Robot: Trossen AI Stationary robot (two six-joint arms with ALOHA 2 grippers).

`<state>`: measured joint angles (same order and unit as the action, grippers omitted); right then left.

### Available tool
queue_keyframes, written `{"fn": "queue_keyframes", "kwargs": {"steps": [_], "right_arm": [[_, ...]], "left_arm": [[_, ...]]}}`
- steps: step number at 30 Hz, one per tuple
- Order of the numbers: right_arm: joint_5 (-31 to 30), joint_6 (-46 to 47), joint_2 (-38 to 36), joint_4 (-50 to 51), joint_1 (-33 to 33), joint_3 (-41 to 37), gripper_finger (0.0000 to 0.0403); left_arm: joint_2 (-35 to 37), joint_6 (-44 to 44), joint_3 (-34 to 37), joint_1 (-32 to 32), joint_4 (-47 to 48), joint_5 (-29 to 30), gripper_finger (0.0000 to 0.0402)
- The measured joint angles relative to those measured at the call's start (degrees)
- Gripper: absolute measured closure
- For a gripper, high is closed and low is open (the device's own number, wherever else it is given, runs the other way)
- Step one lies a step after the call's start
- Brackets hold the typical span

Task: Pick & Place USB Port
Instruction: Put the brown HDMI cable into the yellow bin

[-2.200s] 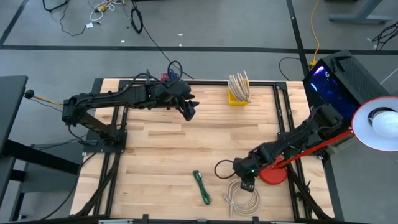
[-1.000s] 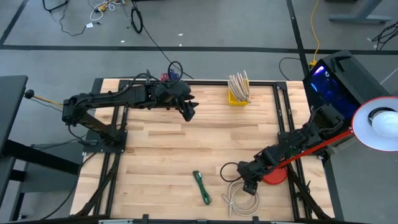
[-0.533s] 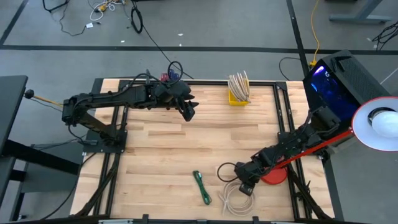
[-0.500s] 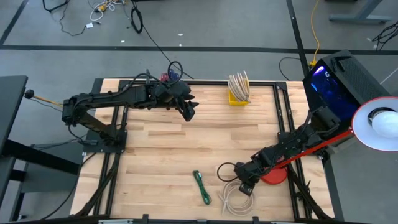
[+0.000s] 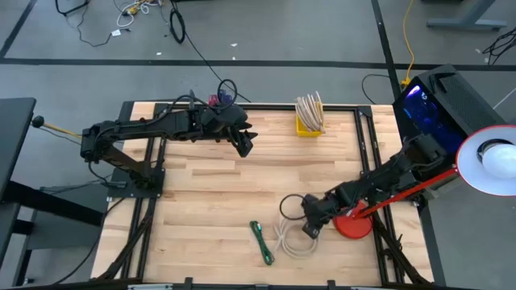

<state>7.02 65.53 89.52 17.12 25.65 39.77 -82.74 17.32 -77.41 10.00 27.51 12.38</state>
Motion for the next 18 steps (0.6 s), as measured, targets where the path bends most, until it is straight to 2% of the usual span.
{"fn": "queue_keyframes", "kwargs": {"steps": [6,11,18], "right_arm": [[-6.5,-0.1,-3.2,2.1,-3.0,-0.2,0.0401],[-8.9,-1.6,-5.6,3.4,-6.8,-0.1,0.0401],[-12.7,-4.9,-13.2,3.2,-10.7,0.0,0.0402]], "left_arm": [[0.0,0.0,0.0,0.0,0.2,0.0,0.0216],[0.0,0.0,0.0,0.0,0.3,0.0,0.0216],[0.0,0.0,0.0,0.0,0.8,0.0,0.0216]]}}
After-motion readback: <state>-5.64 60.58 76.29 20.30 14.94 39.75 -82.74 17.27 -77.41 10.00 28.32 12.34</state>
